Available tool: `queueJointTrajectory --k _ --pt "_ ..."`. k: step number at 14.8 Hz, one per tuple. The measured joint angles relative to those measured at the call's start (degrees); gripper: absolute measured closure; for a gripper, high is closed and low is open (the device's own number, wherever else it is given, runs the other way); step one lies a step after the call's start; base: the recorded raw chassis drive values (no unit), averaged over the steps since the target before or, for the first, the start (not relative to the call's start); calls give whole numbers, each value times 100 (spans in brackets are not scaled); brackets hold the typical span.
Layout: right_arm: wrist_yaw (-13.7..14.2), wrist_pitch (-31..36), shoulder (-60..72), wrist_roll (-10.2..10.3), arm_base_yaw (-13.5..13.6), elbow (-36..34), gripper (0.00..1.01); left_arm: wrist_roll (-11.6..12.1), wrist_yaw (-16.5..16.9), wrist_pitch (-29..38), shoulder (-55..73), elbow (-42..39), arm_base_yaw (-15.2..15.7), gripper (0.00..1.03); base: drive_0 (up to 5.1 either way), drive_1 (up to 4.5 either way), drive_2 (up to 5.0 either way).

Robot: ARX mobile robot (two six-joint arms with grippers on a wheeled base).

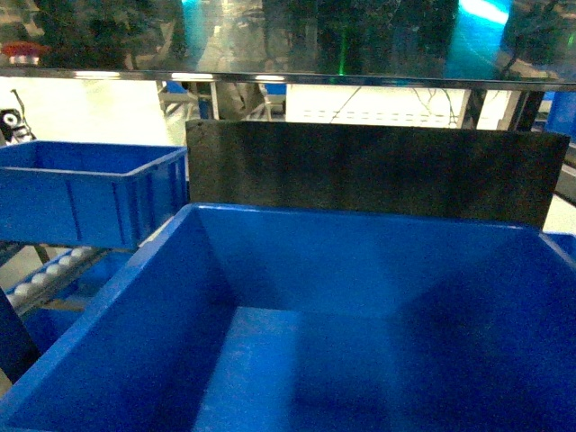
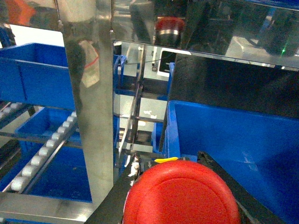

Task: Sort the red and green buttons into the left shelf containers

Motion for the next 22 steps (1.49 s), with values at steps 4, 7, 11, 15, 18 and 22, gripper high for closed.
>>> queueJointTrajectory --k 4,7,11,15,18,22 --pt "229 509 555 -98 887 -249 73 2 0 4 0 0 0 73 0 0 0" --pt "481 1447 1464 -118 1403 -431 73 2 2 4 0 0 0 73 0 0 0" --pt "715 3399 3530 -258 2081 -472 73 2 0 4 0 0 0 73 0 0 0" --pt "863 4986 5394 -455 2494 -485 73 0 2 4 0 0 0 73 0 0 0" --pt "850 5722 6610 -551 2505 -485 73 2 2 2 0 0 0 73 0 0 0" --pt "828 5711 7698 -588 2597 -459 73 2 2 7 0 0 0 73 0 0 0"
